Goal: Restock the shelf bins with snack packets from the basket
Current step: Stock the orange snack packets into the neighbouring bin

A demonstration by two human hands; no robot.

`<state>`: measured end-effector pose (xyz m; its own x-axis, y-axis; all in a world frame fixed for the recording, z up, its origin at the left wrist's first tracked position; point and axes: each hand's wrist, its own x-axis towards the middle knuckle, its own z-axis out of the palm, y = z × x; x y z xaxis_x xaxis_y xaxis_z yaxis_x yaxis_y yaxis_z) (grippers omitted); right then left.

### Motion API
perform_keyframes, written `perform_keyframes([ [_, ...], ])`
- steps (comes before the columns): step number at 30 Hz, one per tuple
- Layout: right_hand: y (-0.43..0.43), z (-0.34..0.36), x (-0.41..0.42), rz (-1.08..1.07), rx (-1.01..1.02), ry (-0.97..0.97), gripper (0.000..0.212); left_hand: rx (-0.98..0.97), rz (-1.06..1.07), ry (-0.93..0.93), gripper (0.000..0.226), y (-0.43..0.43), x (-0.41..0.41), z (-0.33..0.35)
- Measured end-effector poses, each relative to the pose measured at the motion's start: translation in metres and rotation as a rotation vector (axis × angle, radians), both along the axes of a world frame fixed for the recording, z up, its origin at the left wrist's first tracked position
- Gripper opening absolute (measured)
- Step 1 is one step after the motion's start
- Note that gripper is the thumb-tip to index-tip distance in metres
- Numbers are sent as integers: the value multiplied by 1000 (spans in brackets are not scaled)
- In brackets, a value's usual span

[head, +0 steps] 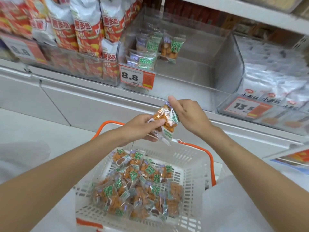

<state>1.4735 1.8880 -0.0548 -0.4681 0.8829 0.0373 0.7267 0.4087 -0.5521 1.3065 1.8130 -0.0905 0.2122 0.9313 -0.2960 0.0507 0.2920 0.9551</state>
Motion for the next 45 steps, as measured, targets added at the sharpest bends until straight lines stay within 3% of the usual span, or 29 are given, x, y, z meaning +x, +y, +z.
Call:
perform_keyframes([
  [3,0,-6,-4,21,59,5,65,-22,-19,-90,25,-2,1,7],
  [13,10,17,3,122,-19,79,78,10,-109,11,28,6,-5,15],
  [18,15,29,12,-2,-327,255,69,26,-29,5,23,9,-6,14],
  [20,16,33,16,-36,-532,343,59,15,37,-34,23,10,-6,14],
  [22,14,30,19,40,-625,315,44,27,72,-24,25,12,-5,17],
  [25,8,26,17,47,-595,368,32,70,92,33,33,15,-5,23],
  [27,8,29,18,3,-546,438,33,152,106,116,49,20,-5,30],
  [32,15,45,23,-61,-364,573,37,371,244,109,20,44,-3,72],
  [35,26,58,24,-104,-249,694,28,447,229,155,18,71,2,95],
  [38,54,68,19,-162,-162,758,27,534,274,303,32,112,-1,111],
  [42,110,69,1,-195,-74,678,25,581,273,488,27,171,-15,118],
  [45,153,55,-15,-234,-64,567,23,542,262,694,35,210,-23,116],
])
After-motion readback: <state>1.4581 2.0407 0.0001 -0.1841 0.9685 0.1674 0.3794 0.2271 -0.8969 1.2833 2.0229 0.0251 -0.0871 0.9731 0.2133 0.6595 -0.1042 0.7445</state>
